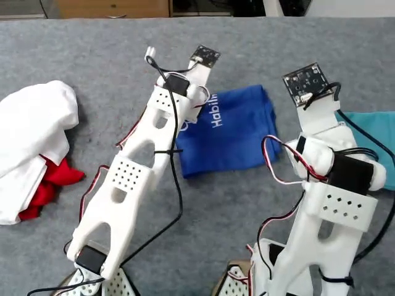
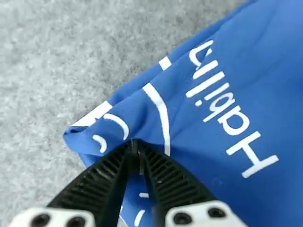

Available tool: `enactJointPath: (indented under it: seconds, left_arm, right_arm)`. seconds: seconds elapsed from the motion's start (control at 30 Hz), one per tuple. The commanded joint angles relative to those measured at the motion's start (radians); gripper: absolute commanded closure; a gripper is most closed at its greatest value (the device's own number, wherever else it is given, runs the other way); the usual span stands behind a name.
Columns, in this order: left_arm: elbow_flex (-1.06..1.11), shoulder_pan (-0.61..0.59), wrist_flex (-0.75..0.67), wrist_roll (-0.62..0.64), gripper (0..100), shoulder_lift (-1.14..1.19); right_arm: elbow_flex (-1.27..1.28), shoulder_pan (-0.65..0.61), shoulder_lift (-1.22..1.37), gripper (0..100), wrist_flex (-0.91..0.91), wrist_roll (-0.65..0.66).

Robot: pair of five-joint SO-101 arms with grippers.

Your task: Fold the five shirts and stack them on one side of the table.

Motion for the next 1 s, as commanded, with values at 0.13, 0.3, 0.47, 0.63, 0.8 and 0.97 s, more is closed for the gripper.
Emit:
enactJointPath:
  seconds: [0.13, 0.3, 0.47, 0.63, 0.8, 0.97]
  left_arm:
    - [-0.044, -0.057, 0.009, -0.037, 98, -0.002]
    - [-0.222, -0.031, 0.133, -0.035, 98, -0.027]
    - [-0.358, 0.011, 0.242, 0.000, 98, -0.042]
    - [-0.358, -0.008, 0.241, 0.086, 98, -0.114]
    - [-0.358, -0.071, 0.250, 0.133, 98, -0.193]
    - [-0.358, -0.199, 0.319, 0.132, 98, -0.260]
  right_arm:
    - [-0.054, -0.004, -0.001, 97.3, 0.002, -0.006]
    - [-0.053, -0.005, -0.001, 97.3, -0.005, -0.009]
    - [-0.053, -0.010, 0.001, 97.3, -0.005, -0.012]
    - [-0.053, -0.010, 0.001, 97.3, -0.005, -0.012]
    - [-0.042, -0.013, 0.008, 97.3, -0.028, -0.012]
    - [0.064, -0.071, 0.022, 97.3, -0.170, -0.012]
